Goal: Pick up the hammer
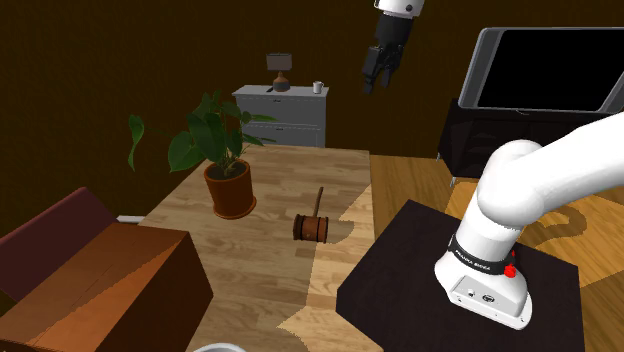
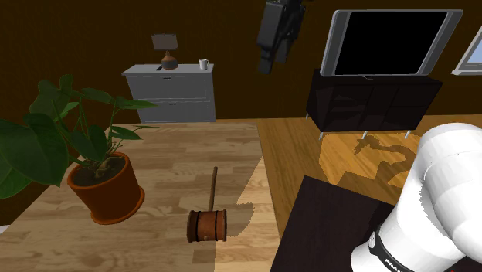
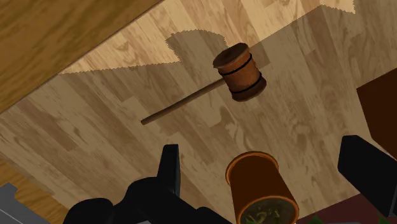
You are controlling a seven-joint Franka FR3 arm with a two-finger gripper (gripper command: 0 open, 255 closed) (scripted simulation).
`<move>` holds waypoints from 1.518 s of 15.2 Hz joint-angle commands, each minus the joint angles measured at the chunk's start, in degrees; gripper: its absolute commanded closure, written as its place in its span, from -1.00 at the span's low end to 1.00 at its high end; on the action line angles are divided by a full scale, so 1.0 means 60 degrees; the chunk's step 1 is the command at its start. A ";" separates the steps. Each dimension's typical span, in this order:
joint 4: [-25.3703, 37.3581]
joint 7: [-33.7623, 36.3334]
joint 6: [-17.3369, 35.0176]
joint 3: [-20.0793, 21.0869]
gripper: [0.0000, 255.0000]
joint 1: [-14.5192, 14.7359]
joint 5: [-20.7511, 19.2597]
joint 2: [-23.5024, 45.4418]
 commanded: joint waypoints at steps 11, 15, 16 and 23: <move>-0.1275 0.2525 0.2929 0.0862 -1.00 -0.0529 0.0351 0.2162; -0.1422 0.3534 0.4083 0.1163 -1.00 -0.0737 0.0415 0.3380; -0.1427 0.3787 0.4364 0.1233 -1.00 -0.0791 0.0420 0.3709; -0.1114 0.5609 0.6177 0.1589 -1.00 -0.1135 0.0275 0.6220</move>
